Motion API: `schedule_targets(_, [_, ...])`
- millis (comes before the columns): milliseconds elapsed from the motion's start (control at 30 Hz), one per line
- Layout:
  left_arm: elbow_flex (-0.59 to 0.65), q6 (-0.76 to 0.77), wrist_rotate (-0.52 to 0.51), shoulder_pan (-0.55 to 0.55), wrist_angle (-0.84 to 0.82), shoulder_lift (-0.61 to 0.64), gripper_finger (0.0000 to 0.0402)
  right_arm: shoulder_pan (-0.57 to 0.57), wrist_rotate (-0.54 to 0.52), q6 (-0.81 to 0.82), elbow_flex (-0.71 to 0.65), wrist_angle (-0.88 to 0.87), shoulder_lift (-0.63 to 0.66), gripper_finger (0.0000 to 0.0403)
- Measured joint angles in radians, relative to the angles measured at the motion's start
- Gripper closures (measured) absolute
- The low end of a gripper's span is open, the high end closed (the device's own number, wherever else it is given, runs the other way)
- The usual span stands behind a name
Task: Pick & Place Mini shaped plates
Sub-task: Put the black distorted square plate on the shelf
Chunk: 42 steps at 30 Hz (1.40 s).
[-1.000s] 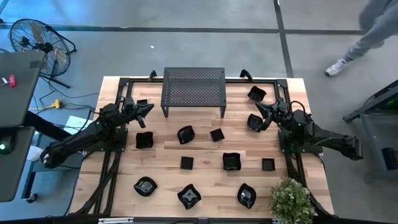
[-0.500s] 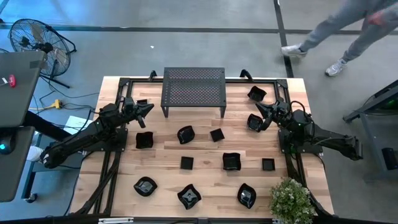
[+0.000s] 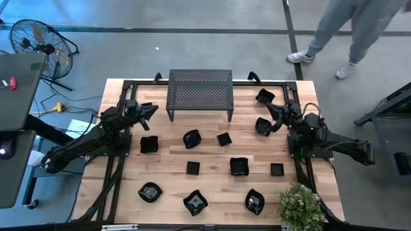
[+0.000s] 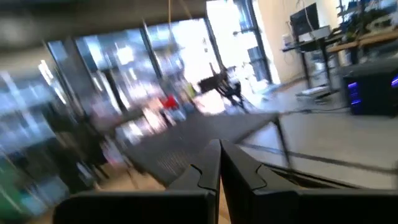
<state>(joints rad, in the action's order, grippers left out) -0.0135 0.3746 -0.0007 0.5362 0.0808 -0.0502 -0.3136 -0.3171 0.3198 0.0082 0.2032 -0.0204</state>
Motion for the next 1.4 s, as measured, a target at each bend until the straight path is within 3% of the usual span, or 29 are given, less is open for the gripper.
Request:
schedule_targets(200, [-0.012, 0.003, -0.008, 0.000, 0.005, 0.000, 0.0400, -0.001, -0.069, 0.233, 0.000, 0.166, 0.000, 0.0398])
schedule_targets(300, [-0.014, 0.022, -0.012, 0.000, 0.012, 0.000, 0.0400, 0.002, 0.035, 0.200, 0.033, 0.193, -0.007, 0.0400])
schedule_targets(400, [-0.015, 0.024, 0.006, 0.000, 0.014, 0.000, 0.0400, 0.032, 0.074, 0.203, 0.161, 0.069, -0.075, 0.0401])
schedule_targets(600, [-0.016, 0.026, 0.111, 0.000, 0.003, 0.000, 0.0401, 0.145, 0.091, 0.223, 0.495, -0.370, -0.407, 0.0402])
schedule_targets(800, [-0.017, 0.012, 0.114, 0.000, -0.044, 0.000, 0.0401, 0.268, 0.225, 0.293, 0.680, -0.527, -0.750, 0.0402])
schedule_targets(1033, [-0.018, -0.012, 0.114, 0.000, -0.069, 0.000, 0.0401, 0.383, 0.403, 0.379, 0.742, -0.566, -1.048, 0.0390])
schedule_targets(1400, [-0.021, -0.037, 0.111, 0.000, -0.087, 0.000, 0.0401, 0.453, 0.532, 0.242, 0.743, -0.550, -1.378, 0.0290])
